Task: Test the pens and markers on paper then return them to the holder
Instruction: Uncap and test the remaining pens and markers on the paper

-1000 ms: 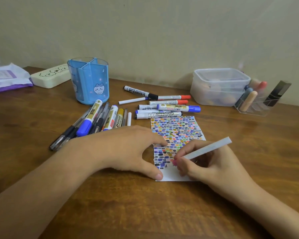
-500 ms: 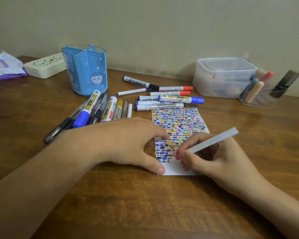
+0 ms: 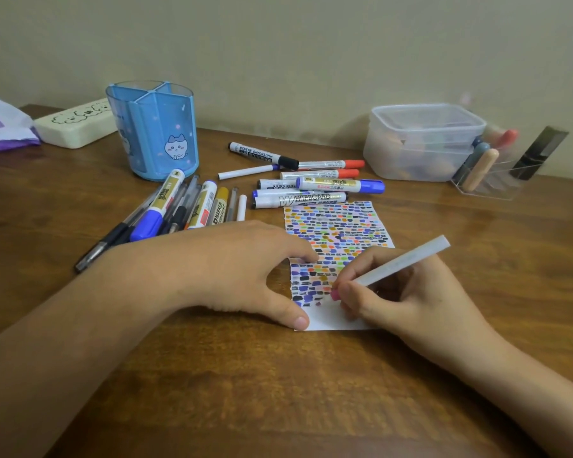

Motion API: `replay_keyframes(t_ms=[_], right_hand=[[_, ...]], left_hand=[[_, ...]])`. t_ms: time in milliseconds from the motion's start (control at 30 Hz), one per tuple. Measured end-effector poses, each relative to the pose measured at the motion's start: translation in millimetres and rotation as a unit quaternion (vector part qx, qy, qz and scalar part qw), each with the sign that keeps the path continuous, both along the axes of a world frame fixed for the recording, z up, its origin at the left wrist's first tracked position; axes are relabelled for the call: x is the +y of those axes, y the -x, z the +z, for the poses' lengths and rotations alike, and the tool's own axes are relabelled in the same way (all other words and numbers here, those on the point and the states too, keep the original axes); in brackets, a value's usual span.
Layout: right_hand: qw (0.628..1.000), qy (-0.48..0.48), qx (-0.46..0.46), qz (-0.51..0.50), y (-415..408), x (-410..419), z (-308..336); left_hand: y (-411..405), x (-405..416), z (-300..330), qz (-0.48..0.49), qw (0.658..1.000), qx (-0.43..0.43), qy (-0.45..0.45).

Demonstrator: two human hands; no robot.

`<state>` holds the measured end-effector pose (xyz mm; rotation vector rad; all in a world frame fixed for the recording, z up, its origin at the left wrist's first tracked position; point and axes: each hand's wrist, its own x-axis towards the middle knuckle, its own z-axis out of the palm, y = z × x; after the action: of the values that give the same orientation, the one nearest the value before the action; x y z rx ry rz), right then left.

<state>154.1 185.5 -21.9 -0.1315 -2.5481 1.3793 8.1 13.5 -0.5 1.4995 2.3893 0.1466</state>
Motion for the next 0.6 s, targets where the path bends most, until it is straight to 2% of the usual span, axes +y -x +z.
replay_keyframes(t_ms=[600], right_hand=[[1.0,-0.004,-0.007,-0.002,0.1,-0.8,1.1]], left_hand=[[-2.7,-0.2,3.3,0.005,1.0,-0.01,0.014]])
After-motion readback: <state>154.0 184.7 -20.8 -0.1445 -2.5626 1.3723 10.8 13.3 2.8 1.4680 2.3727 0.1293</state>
